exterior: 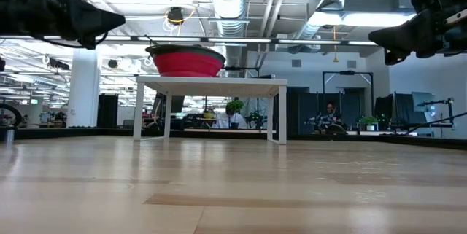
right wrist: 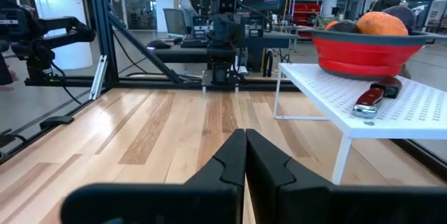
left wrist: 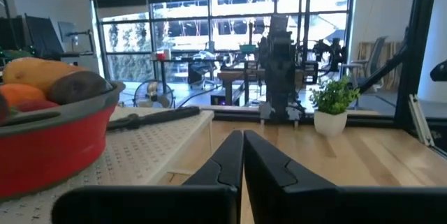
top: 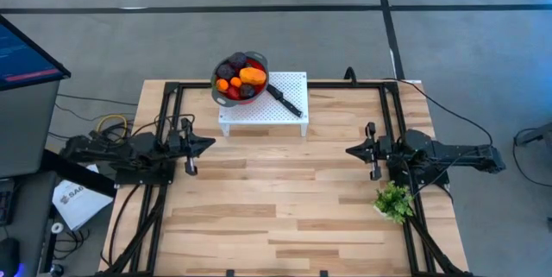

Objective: Pick & Place Fruit
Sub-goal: Return to Home Position

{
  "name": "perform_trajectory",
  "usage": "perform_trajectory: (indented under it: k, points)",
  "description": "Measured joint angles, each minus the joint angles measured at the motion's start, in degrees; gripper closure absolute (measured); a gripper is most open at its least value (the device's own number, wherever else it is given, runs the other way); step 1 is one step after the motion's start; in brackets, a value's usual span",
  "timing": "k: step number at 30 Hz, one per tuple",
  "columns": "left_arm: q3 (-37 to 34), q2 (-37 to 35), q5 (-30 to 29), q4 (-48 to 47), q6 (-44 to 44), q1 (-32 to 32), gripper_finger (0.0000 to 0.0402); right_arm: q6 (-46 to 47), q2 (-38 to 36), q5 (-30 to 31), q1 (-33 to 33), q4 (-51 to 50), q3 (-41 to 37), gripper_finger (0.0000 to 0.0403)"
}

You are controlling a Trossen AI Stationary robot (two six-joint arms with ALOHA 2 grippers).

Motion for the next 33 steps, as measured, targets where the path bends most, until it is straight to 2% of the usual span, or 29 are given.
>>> perform_trajectory:
  k: [6,8,9,12,14,18,27,33]
  points:
    - [0.0,2.32,-0.36,2.39,-4.11,0.01,0.0392,0.0,0.0,0.0,0.0,0.01,0.0,0.0401]
    - [0.05,2.73,1.41,2.52,-7.06,0.02,0.0392,0.0,0.04,0.0,0.0,0.01,0.0,0.0402]
    - [0.07,2.71,4.51,1.51,-7.53,0.02,0.0392,0.0,0.04,0.0,0.0,0.01,0.0,0.0402]
    - [0.09,2.76,18.94,-4.48,-2.9,0.02,0.0395,0.48,0.04,0.0,0.0,0.01,0.0,0.0402]
    - [0.09,2.73,22.22,-6.28,-3.25,-0.04,0.0396,1.1,0.04,0.0,0.0,0.01,0.0,0.0402]
    - [0.13,2.64,22.2,-8.66,-3.98,0.02,0.0395,1.34,0.04,0.0,0.0,0.01,0.0,0.0402]
    - [0.24,-2.31,22.09,-9.64,3.43,0.02,0.0398,0.89,0.04,0.0,-0.06,0.01,0.0,0.0403]
    - [0.26,-0.87,21.78,-9.65,0.07,0.02,0.0394,0.03,0.04,0.02,-0.09,0.01,0.0,0.0403]
